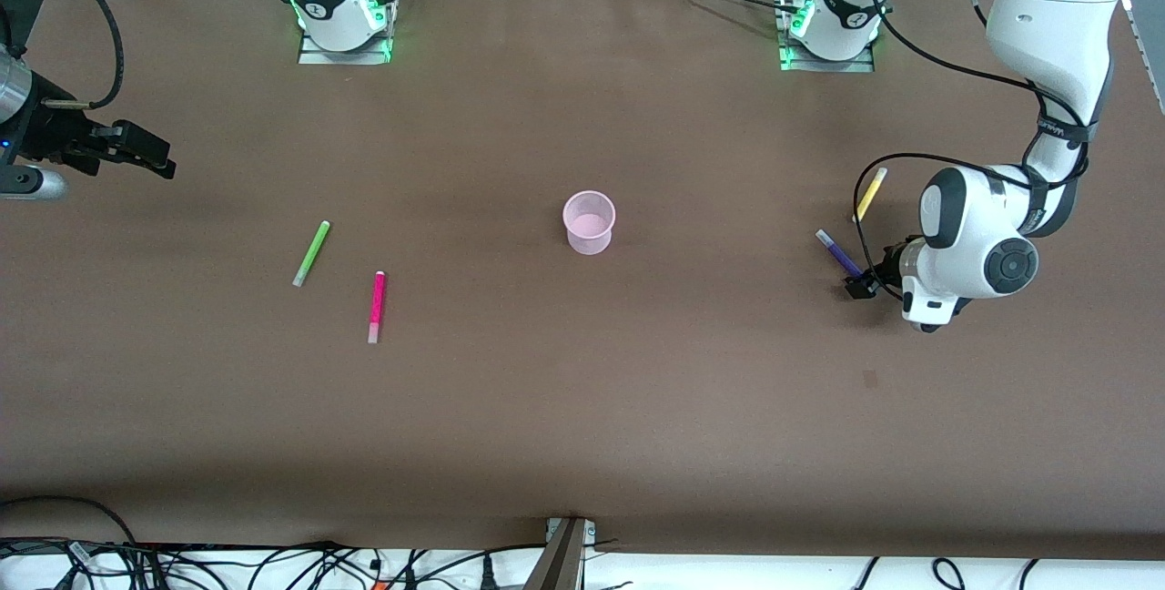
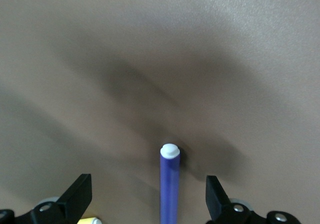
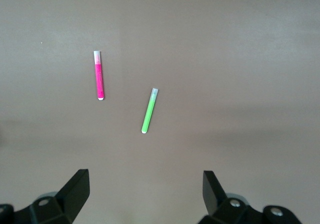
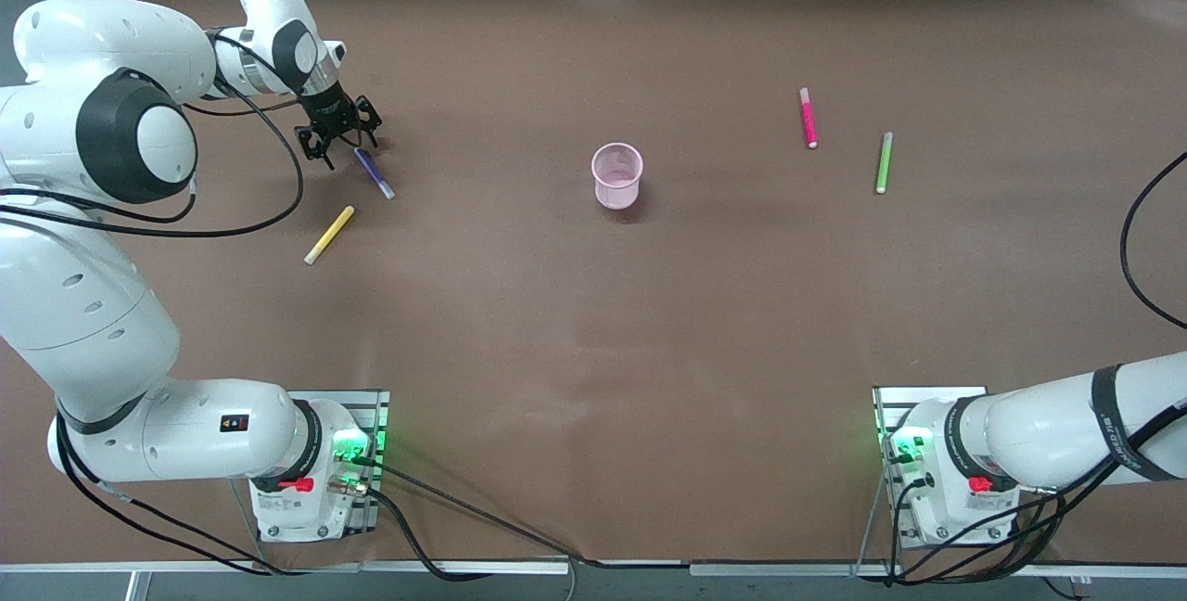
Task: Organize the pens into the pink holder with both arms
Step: 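Move the left gripper down over the blue pen, then close the left gripper on the blue pen and lift it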
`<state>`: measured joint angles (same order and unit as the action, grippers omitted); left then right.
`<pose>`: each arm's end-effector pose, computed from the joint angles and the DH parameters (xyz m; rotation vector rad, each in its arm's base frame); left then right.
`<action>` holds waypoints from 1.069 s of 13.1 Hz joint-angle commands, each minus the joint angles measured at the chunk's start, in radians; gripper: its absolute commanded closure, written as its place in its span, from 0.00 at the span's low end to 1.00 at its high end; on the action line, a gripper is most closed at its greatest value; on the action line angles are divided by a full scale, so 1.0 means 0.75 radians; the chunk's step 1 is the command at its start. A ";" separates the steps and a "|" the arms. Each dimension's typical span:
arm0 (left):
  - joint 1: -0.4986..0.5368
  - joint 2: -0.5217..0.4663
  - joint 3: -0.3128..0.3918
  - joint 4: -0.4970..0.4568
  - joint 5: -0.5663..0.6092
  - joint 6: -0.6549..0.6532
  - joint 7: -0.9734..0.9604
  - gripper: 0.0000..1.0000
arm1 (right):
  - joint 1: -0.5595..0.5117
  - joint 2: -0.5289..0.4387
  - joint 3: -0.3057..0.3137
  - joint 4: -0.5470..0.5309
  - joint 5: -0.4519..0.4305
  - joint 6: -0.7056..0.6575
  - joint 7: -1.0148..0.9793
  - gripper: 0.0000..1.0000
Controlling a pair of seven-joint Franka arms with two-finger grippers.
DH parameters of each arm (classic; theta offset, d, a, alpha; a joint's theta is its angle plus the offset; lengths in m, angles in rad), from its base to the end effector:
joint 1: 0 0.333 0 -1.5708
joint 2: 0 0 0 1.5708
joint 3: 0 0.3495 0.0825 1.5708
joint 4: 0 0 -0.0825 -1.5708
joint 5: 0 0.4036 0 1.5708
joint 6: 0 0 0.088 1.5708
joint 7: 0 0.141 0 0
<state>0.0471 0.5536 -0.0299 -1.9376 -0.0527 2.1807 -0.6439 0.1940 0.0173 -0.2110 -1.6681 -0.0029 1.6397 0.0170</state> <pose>0.6048 0.0069 0.1548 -2.8747 -1.0494 0.4815 0.5802 -0.0094 0.5722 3.1338 -0.0529 -0.0710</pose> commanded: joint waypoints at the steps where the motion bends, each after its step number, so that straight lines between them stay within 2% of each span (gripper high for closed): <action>1: -0.010 0.010 -0.001 -0.004 -0.022 0.031 -0.007 0.00 | -0.007 -0.009 -0.003 -0.009 0.022 -0.008 -0.017 0.00; 3: -0.012 0.021 -0.001 -0.004 -0.022 0.036 -0.007 0.00 | -0.007 -0.007 -0.015 -0.015 0.024 -0.018 -0.017 0.00; 4: -0.014 0.033 -0.001 -0.004 -0.022 0.042 -0.007 0.08 | -0.007 -0.005 -0.017 -0.013 0.024 -0.022 -0.017 0.00; 7: -0.014 0.043 -0.001 -0.004 -0.022 0.054 -0.007 0.48 | -0.007 -0.003 -0.017 -0.013 0.024 -0.022 -0.017 0.00; 10: -0.014 0.043 -0.001 0.000 -0.022 0.046 0.006 1.00 | -0.007 -0.003 -0.017 -0.015 0.024 -0.022 -0.017 0.00; 14: -0.016 0.029 -0.001 0.017 -0.018 0.011 0.016 1.00 | -0.007 -0.001 -0.019 -0.015 0.024 -0.026 -0.017 0.00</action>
<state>0.0416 0.5752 -0.0319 -1.9333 -0.0544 2.1987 -0.6434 0.1939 0.0211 -0.2234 -1.6743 -0.0029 1.6287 0.0170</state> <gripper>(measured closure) 0.780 0.000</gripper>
